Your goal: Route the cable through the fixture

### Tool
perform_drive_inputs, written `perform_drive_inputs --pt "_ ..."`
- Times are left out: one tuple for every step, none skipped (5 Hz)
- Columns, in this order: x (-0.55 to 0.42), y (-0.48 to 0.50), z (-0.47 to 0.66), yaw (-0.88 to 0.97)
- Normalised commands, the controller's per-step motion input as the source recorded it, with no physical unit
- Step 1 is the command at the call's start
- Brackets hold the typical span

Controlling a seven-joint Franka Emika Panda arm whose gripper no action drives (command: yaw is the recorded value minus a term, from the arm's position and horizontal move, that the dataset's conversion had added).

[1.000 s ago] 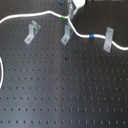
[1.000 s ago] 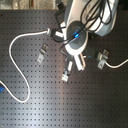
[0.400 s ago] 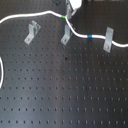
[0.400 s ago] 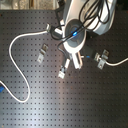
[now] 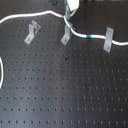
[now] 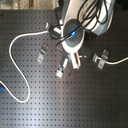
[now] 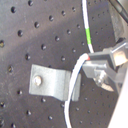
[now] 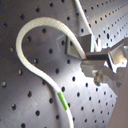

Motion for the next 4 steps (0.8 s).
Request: perform_drive_inputs --pt "0.003 0.0 0.27 0.13" --pt "0.001 0.009 0.3 0.12" --pt "0.03 0.256 0.16 0.04" --pt "0.002 0.001 0.0 0.01"
